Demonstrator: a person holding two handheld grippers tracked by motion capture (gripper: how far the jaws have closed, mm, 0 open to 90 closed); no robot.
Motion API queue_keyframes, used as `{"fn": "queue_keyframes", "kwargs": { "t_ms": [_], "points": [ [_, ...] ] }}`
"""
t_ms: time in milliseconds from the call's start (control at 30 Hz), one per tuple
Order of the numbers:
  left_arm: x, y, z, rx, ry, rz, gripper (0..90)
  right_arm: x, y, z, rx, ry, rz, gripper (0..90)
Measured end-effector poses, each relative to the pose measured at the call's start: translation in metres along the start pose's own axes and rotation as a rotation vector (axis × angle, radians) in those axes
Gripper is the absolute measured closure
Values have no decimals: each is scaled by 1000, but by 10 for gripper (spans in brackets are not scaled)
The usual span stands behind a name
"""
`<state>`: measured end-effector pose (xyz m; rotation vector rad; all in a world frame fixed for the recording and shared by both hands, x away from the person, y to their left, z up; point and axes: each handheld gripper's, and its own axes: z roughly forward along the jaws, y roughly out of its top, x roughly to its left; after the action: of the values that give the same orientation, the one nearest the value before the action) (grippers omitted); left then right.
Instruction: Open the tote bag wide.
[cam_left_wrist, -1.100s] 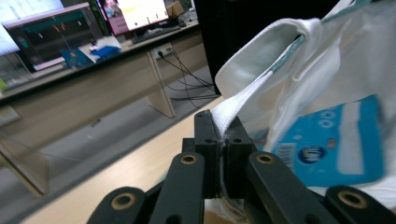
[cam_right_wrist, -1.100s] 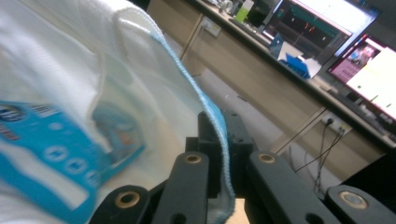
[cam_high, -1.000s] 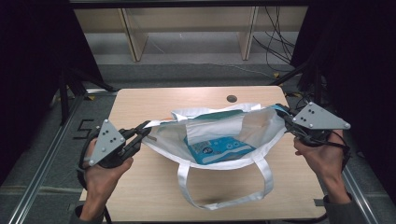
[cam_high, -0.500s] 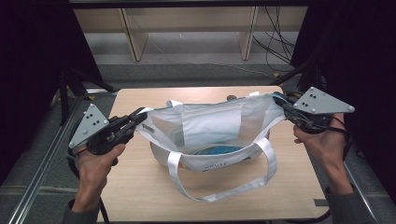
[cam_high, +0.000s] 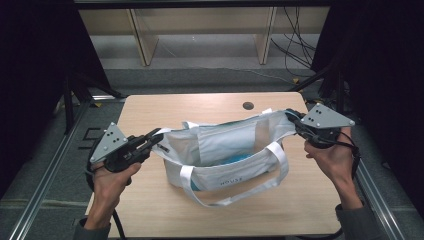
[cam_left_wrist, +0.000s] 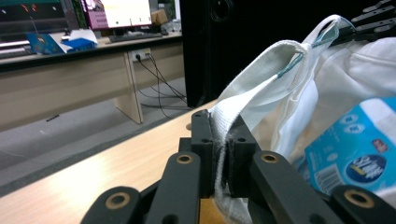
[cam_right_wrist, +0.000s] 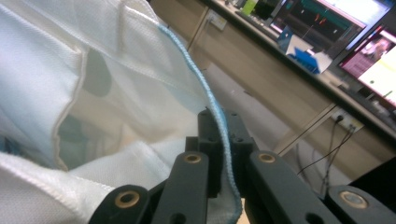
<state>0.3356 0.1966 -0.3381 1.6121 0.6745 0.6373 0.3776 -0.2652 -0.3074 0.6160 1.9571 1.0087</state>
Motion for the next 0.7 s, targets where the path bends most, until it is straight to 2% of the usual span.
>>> {"fn": "queue_keyframes", "kwargs": {
  "t_ms": [33,100,133,167,267,333,400,500,533,567,600,633,667,700],
  "points": [
    [0,0,0,14,6,0,840,0,-4,1,-1,6,13,885],
    [0,5,2,9,17,6,843,0,-8,3,-4,11,30,885],
    [0,9,2,4,21,5,851,-2,-5,1,-14,-1,34,886],
    [-1,13,2,1,27,-12,851,-2,-5,1,-14,-1,34,886],
    [1,23,5,-9,32,-1,852,-10,5,-3,-33,-14,38,885],
    [6,26,9,-11,37,-13,852,-14,9,-2,-33,-13,24,885],
    [10,26,13,-13,44,-8,853,-14,10,0,-22,-22,34,885],
    [18,25,13,-33,5,-72,856,-16,10,4,-26,-19,42,885],
    [15,27,9,-66,19,-90,859,-17,11,1,-46,-7,61,885],
    [15,27,9,-66,19,-90,861,-17,13,-3,-58,6,68,885],
    [11,29,5,-83,20,-73,861,-17,13,-3,-58,6,68,885],
    [6,33,0,-96,12,-57,862,-17,15,-8,-85,-14,48,886],
    [0,37,-5,-110,11,-47,864,-15,17,-14,-94,-10,62,886],
    [-10,44,-14,-116,11,-32,865,-13,21,-29,-127,-17,56,886]
  ]
}}
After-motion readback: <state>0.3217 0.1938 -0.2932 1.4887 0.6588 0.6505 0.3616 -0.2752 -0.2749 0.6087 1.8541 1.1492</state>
